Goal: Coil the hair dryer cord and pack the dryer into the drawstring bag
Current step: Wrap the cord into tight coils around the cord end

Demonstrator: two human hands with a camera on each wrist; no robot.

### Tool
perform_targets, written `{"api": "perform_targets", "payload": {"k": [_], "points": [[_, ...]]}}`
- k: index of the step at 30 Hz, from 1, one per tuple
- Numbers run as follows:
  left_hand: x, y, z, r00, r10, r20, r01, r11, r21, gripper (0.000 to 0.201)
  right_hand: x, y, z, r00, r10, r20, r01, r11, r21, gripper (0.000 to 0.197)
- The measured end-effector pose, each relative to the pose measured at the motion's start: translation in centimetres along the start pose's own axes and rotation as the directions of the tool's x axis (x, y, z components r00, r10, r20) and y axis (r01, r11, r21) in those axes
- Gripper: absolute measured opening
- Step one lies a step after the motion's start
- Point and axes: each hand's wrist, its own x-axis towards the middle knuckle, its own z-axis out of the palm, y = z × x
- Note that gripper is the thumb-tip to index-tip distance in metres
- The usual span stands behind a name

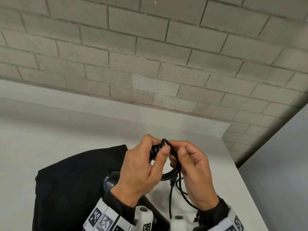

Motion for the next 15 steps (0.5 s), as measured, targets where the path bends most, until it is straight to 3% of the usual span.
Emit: {"api": "perform_targets", "payload": {"k": [2,5,8,15], "points": [[0.05,-0.1,0.0,1.0,-0.009,-0.014,0.009,1.0,0.005,0.035,-0.52,0.48,-0.07,0.999,-0.001,0.05,0.002,1.0,-0.01,0.045],[0.07,-0.01,-0.03,1.0,-0.017,-0.018,0.018,1.0,0.011,0.035,-0.8,0.78,0.05,0.999,0.038,0.02,-0.037,0.998,-0.048,0.031],[0.09,0.1,-0.11,1.0,-0.026,0.002,0.026,1.0,-0.005,0.034,-1.06,1.0,-0.2,0.998,0.056,0.015,-0.055,0.996,-0.068,0.039],[0.33,0.16,-0.71,0.989,-0.021,0.147,0.034,0.996,-0.083,0.036,-0.98,0.76,-0.68,0.986,0.085,0.147,-0.079,0.996,-0.041,0.029]]}}
